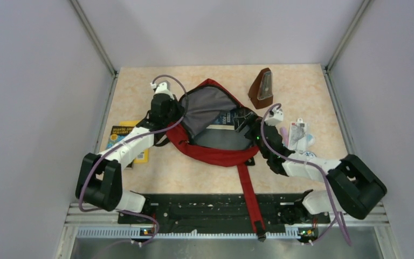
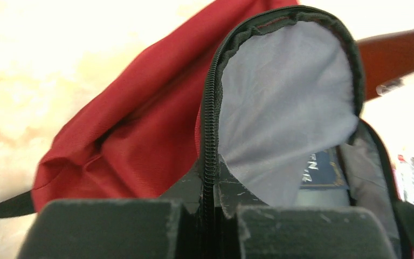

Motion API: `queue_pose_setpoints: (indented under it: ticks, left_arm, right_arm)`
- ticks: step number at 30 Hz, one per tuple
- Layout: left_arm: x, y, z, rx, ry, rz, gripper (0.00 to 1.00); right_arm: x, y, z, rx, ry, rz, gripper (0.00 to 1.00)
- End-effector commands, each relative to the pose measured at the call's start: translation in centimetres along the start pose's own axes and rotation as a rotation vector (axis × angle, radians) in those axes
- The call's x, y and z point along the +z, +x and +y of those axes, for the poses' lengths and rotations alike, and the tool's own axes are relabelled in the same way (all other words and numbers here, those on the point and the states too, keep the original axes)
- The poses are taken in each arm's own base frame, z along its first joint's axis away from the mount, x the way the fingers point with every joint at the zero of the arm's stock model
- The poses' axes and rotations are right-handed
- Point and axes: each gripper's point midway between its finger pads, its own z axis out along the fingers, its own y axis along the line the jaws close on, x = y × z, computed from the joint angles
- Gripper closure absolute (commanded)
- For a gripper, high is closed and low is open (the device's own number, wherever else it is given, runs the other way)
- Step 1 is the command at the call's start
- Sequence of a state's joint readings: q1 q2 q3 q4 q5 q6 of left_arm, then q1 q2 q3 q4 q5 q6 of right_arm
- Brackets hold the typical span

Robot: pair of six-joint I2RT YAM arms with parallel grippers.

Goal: Pack the student bag
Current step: Place the book in the student bag, then pick up the book from the center of the board.

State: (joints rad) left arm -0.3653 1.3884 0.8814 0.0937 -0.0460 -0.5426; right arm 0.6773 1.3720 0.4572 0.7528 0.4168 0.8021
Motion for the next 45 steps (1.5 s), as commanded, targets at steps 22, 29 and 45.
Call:
queue_pose_setpoints:
  ticks: [22, 29, 45]
  left_arm:
    - [-8.5, -4.7, 10.6, 0.086, -0.462, -0.158, 0.11]
    - [-11.7, -3.0, 17.9, -0.257, -0.601, -0.225, 0.11]
    - [-19.7, 2.3, 28.4, -0.845, -0.709, -0.54, 0.1]
  right_arm:
    - [-6.0, -5.8, 0.6, -0.391, -0.058, 0.099, 0.01]
    - [-5.9, -5.4, 0.5, -0.423, -0.09, 0.129, 0.01]
    - [-5.4, -4.1, 1.2, -0.404, -0.159, 0.192, 0.01]
